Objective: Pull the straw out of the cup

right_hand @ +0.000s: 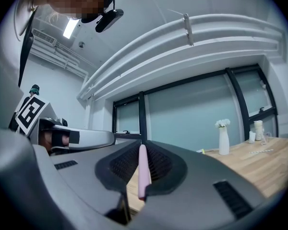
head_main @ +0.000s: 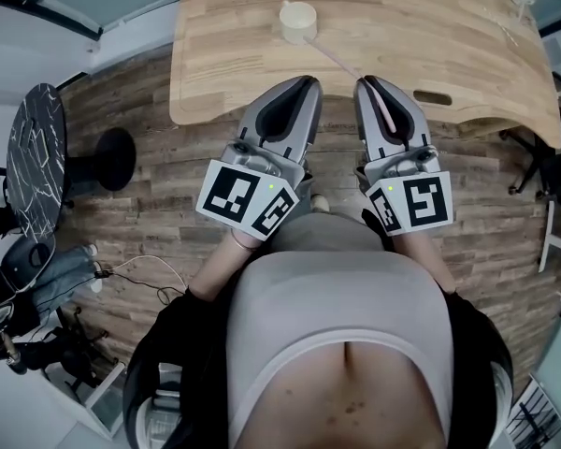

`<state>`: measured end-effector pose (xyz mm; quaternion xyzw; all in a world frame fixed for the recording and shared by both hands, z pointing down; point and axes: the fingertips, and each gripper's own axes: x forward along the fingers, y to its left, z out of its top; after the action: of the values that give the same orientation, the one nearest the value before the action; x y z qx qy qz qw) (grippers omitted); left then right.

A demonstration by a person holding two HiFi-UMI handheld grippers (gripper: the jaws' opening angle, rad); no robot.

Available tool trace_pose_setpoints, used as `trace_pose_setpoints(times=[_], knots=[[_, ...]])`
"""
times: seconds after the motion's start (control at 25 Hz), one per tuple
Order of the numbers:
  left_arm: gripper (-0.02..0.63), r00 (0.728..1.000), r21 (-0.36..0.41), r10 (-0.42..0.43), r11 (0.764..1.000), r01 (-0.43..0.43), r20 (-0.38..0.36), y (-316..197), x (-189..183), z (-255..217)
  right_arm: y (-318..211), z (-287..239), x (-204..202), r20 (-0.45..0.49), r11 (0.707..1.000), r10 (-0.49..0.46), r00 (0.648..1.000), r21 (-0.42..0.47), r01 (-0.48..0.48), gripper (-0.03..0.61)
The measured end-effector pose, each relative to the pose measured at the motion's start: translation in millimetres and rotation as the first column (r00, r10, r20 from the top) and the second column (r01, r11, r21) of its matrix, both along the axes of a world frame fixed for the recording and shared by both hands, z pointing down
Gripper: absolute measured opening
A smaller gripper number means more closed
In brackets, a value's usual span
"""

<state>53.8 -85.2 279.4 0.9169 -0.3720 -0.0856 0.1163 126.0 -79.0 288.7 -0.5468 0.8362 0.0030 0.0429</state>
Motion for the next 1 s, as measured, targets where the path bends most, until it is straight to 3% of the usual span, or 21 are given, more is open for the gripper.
trace_pose_setpoints(times=[0.64,1.0], knots=[[0.014,1.000,0.014,-0.025,1.000,0.024,0.018,50,-2,-5,47,0,-1,0.020,1.000,-0.026,0.999,0.005,0.026,0.051],[0.014,1.000,-0.032,-0.012,0.999,0.012,-0.007,57,-3,3,52,3,-3,0.017,1.000,-0.026,1.000,-0.008,0.026,0.051]])
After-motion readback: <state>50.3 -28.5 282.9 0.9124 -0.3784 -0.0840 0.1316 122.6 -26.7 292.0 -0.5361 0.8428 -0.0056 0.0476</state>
